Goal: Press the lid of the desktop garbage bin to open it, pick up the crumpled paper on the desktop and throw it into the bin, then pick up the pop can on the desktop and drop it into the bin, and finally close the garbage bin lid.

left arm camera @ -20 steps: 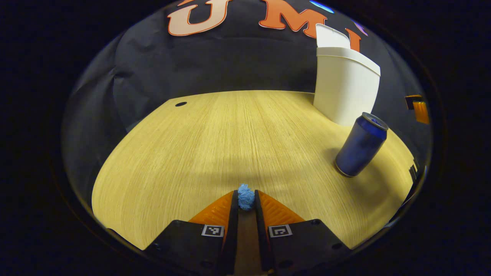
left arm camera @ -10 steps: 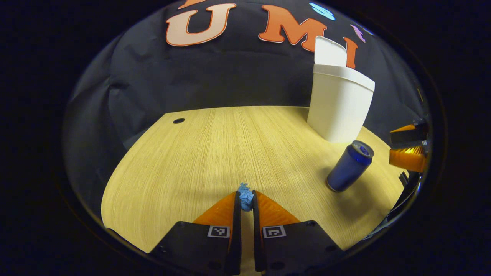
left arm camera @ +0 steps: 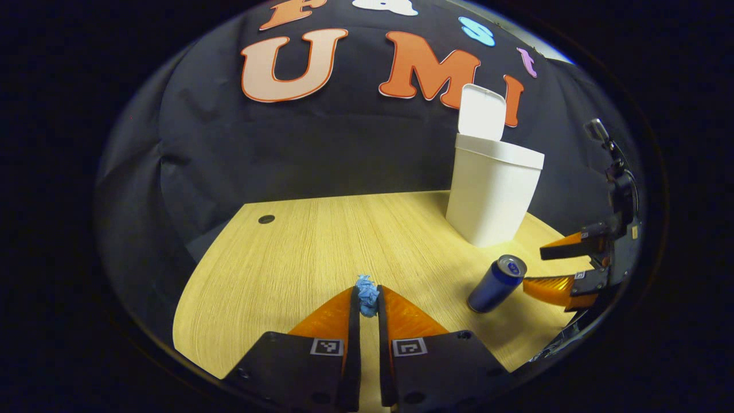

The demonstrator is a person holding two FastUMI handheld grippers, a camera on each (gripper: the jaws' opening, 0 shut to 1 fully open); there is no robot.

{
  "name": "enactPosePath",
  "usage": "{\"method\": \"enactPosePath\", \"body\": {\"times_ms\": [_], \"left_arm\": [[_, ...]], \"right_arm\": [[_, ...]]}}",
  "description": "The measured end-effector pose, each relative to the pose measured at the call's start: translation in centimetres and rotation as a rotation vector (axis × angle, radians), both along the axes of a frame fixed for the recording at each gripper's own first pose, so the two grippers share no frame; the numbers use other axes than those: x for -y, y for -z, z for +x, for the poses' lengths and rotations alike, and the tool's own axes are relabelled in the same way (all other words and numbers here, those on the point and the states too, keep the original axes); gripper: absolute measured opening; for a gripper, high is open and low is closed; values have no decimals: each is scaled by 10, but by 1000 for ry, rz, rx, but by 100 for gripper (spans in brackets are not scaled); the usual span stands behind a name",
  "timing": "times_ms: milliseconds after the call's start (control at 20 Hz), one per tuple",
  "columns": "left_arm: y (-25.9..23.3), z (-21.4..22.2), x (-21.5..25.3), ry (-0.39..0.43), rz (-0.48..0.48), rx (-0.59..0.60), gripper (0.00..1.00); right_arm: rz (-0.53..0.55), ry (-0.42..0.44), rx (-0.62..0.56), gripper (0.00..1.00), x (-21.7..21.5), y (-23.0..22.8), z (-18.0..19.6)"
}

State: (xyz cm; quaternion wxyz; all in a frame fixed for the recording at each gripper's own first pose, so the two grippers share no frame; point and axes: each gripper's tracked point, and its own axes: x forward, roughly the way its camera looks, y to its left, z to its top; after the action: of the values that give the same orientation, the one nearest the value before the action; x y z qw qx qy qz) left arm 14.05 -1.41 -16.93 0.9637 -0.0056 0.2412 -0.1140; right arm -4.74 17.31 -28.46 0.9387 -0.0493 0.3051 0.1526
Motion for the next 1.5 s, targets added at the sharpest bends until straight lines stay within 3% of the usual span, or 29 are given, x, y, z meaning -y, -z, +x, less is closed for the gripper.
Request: {"method": "enactPosePath", "body": {"times_ms": [400, 800, 1000, 1200, 1500], "left_arm": [[-58, -2, 22, -46, -34, 63, 17], [-86, -12, 36, -95, -4, 103, 17], [-91, -10, 36, -129, 11, 107, 17], [-90, -7, 41, -134, 14, 100, 17], [-100, 10, 63, -85, -4, 116, 17]], "right_arm": [[-1, -59, -27, 96, -9, 30, 23], [33, -88, -63, 95, -21, 53, 48], [47, -103, -74, 82, -25, 51, 46], [86, -71, -75, 80, -19, 43, 49], [103, 47, -35, 80, 7, 20, 42]]}}
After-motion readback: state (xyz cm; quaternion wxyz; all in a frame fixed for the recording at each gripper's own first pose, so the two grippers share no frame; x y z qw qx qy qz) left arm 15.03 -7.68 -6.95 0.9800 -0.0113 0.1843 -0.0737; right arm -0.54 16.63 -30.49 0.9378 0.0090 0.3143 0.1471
